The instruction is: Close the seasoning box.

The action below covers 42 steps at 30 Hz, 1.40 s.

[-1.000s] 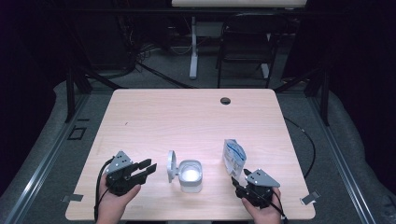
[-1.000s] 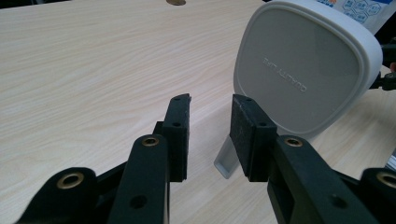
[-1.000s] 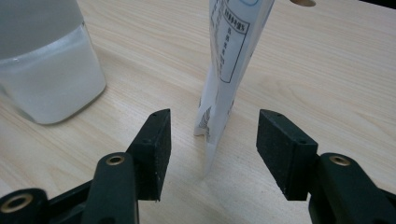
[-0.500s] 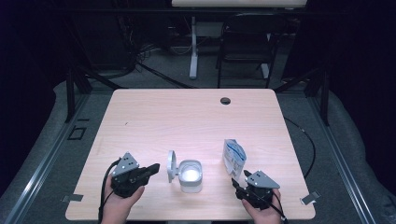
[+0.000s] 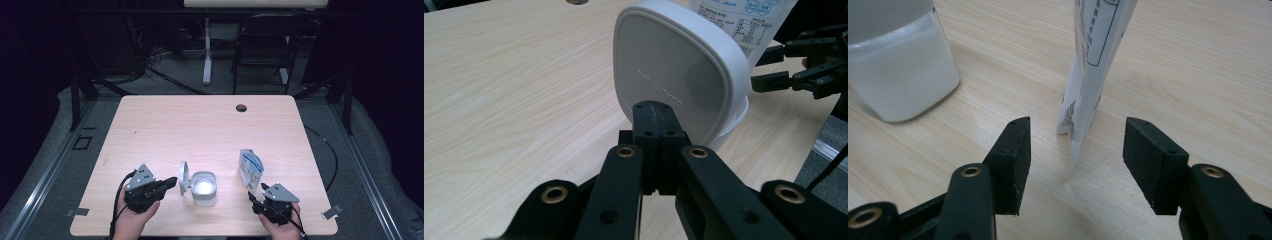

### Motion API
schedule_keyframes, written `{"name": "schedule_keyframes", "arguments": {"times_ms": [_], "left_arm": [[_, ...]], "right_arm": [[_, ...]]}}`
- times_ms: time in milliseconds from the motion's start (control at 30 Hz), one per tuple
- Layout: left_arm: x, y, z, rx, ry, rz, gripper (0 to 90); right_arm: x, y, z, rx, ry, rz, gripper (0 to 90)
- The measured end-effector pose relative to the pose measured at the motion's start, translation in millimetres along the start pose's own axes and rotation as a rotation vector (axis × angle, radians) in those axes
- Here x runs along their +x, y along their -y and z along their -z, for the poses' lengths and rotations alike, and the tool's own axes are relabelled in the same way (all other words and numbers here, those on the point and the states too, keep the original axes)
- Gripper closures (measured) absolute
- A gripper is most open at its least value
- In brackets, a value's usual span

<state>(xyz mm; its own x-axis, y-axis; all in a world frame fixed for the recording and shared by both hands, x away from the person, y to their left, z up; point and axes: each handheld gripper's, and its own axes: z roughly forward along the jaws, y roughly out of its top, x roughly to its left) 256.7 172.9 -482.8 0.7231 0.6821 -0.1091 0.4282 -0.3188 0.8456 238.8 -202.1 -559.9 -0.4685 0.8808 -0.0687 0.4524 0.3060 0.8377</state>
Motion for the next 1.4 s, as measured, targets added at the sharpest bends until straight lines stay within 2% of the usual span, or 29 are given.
{"name": "schedule_keyframes", "arguments": {"times_ms": [267,500,600,733,1133,1200,1233,1300,1400], "left_arm": [[-3.3,-1.7,-4.8,0.004,0.007,-0.002,90.0],[-15.0,-5.1,-9.3,-0.004,0.057,-0.03,90.0],[-17.9,-6.1,-9.7,-0.006,0.066,-0.045,90.0],[-17.2,-6.2,-9.1,-0.008,0.071,-0.033,90.0],[-9.7,-4.5,-3.8,-0.018,0.043,-0.016,90.0],[-4.2,-2.1,-1.9,-0.023,0.027,-0.002,89.6],[-0.6,-0.9,-0.8,-0.025,0.017,0.012,86.1],[5.6,0.8,1.1,-0.034,-0.004,0.033,72.9],[16.6,4.1,6.3,-0.057,-0.053,0.077,63.9]], "right_arm": [[-1.1,1.1,0.2,0.001,0.004,0.0,44.9],[-1.2,1.4,-0.1,0.002,0.004,0.003,44.9],[-1.2,1.4,0.2,0.004,0.006,0.001,44.9],[-1.3,1.6,0.5,0.005,0.006,0.001,44.9],[-1.7,2.0,1.0,0.003,0.008,-0.004,44.9],[-1.7,2.1,1.0,0.005,0.006,-0.001,44.9],[-1.6,2.1,1.1,0.007,0.006,-0.002,44.9],[-1.4,2.3,1.2,0.006,0.005,-0.002,44.7],[-1.8,2.8,1.5,0.0,0.005,-0.001,44.6]]}}
